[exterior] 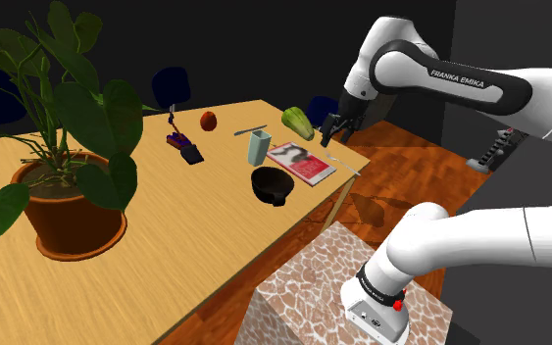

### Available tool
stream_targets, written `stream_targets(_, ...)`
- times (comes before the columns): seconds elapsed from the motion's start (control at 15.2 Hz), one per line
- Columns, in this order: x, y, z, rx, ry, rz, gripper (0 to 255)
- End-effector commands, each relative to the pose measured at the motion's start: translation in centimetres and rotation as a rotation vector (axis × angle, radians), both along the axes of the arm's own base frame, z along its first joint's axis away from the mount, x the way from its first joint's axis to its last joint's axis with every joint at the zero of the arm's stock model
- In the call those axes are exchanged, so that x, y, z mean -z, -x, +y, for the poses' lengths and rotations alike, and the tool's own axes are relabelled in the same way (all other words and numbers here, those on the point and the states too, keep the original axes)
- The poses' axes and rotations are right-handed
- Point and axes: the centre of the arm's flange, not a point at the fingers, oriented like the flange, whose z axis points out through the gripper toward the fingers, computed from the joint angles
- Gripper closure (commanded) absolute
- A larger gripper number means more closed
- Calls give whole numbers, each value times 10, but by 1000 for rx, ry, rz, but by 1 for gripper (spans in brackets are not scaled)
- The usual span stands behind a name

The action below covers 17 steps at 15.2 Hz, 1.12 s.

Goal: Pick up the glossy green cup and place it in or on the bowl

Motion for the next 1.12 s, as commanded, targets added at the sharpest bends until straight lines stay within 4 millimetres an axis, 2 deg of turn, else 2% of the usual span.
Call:
stream_targets(0.0,0,0,0,0,0,0,0)
stream_targets(1.06,89,-175,-51,69,-25,-68,0)
